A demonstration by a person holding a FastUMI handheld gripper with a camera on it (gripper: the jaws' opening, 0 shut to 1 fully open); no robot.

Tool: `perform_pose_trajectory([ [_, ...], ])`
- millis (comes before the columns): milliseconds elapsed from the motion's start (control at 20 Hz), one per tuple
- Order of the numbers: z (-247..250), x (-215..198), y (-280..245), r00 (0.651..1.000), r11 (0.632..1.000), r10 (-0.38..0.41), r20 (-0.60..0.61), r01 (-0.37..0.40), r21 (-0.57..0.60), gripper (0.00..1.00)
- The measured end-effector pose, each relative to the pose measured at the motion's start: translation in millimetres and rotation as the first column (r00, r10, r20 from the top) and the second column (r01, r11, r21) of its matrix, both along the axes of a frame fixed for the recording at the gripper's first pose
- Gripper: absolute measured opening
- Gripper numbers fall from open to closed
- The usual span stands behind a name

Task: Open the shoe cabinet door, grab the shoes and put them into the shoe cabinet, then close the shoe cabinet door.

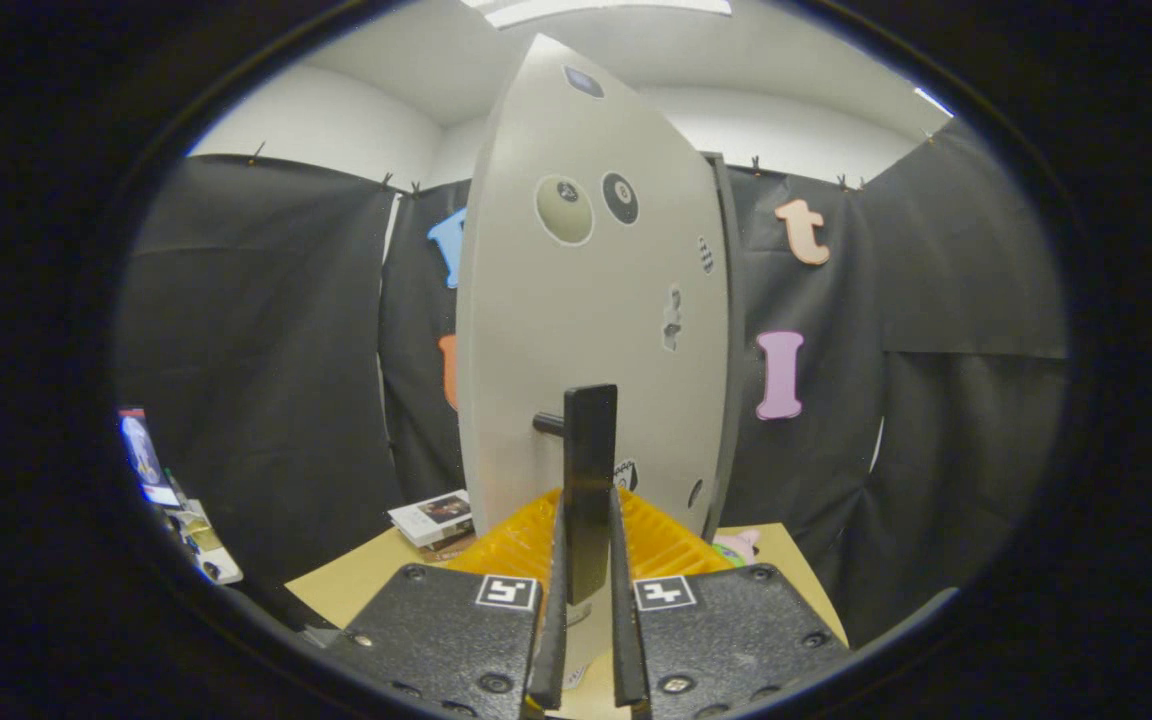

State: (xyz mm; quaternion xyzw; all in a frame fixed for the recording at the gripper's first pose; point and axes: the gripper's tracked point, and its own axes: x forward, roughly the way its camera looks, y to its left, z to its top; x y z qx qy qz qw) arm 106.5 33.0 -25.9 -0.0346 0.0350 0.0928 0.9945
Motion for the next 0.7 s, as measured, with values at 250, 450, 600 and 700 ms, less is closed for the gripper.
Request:
perform_pose_trajectory([
  [250,0.3,-2.7,-16.6,0.998,0.998,-0.056,0.014,0.056,-0.010,0.13],
  [450,1.8,-5.1,-33.5,0.993,0.993,-0.115,0.020,0.115,-0.016,0.09],
  [600,4.1,-7.1,-51.5,0.984,0.984,-0.177,0.020,0.177,-0.018,0.06],
  [700,4.2,-9.1,-63.1,0.975,0.975,-0.220,0.019,0.221,-0.016,0.04],
])
